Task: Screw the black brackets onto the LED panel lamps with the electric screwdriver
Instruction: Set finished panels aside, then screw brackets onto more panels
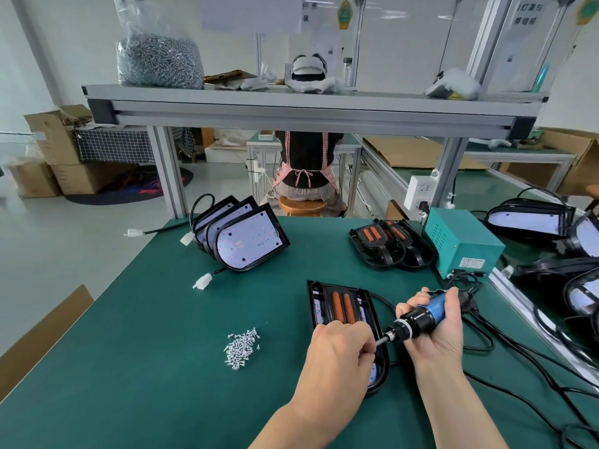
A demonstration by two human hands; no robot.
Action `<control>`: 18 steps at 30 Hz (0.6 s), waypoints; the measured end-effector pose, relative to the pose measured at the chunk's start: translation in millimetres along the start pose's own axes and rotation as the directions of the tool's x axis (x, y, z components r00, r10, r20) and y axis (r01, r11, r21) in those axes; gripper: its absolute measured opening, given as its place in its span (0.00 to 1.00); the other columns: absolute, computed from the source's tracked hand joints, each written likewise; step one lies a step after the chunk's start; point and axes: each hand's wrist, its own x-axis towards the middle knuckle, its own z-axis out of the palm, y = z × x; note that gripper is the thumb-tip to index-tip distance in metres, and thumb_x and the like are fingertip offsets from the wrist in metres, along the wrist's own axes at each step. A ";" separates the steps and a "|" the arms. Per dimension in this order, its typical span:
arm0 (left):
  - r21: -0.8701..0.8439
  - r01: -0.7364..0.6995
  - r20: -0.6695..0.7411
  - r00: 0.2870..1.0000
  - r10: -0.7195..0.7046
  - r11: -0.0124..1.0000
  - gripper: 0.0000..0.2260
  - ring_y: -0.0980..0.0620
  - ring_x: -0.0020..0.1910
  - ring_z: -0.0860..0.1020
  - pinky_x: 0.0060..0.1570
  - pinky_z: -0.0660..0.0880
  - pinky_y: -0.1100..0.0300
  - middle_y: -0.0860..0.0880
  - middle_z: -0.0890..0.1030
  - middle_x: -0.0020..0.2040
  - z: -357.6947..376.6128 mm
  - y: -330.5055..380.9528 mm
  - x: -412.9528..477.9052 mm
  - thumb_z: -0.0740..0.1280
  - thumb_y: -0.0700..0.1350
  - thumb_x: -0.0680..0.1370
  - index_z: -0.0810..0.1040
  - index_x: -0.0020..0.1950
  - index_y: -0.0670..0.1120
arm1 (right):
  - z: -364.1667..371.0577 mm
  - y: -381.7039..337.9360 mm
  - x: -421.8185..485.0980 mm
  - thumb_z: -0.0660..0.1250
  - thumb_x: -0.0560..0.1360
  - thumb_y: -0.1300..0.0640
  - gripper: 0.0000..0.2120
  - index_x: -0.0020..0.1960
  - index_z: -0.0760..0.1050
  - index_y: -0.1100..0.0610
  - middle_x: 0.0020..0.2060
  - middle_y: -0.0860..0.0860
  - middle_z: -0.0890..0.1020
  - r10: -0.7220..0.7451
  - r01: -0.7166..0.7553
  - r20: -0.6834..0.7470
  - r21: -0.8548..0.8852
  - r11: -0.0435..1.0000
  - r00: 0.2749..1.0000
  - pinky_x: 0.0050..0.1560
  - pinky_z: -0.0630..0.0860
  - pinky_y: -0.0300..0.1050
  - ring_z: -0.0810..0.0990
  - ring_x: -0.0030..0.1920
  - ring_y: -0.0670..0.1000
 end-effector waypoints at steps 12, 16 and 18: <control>-0.053 0.103 -0.076 0.991 -0.106 0.993 0.08 0.57 0.45 0.69 0.48 0.67 0.64 0.53 0.76 0.37 4.3 -0.5 -3.8 0.66 0.39 0.76 0.74 0.40 0.51 | 0.6 -0.7 0.1 0.67 0.76 0.38 0.19 0.46 0.72 0.54 0.33 0.44 0.73 0.014 -0.014 -0.007 0.021 1.000 1.000 0.40 0.64 0.37 0.73 0.30 0.42; -0.033 0.078 -0.071 0.994 -0.080 0.996 0.09 0.57 0.45 0.68 0.48 0.66 0.65 0.53 0.76 0.36 6.1 1.1 -1.5 0.65 0.39 0.77 0.73 0.39 0.50 | 0.2 -0.6 1.6 0.67 0.76 0.38 0.18 0.47 0.72 0.54 0.35 0.44 0.73 0.011 -0.011 -0.007 0.017 1.000 1.000 0.40 0.64 0.38 0.73 0.31 0.42; -0.012 0.068 -0.092 0.993 -0.069 0.998 0.08 0.55 0.43 0.68 0.48 0.66 0.64 0.53 0.75 0.36 7.4 1.4 -0.4 0.65 0.39 0.77 0.73 0.39 0.50 | 0.1 -0.2 1.9 0.67 0.76 0.38 0.18 0.47 0.72 0.54 0.35 0.44 0.73 0.011 -0.011 -0.006 0.005 1.000 1.000 0.40 0.65 0.38 0.73 0.31 0.41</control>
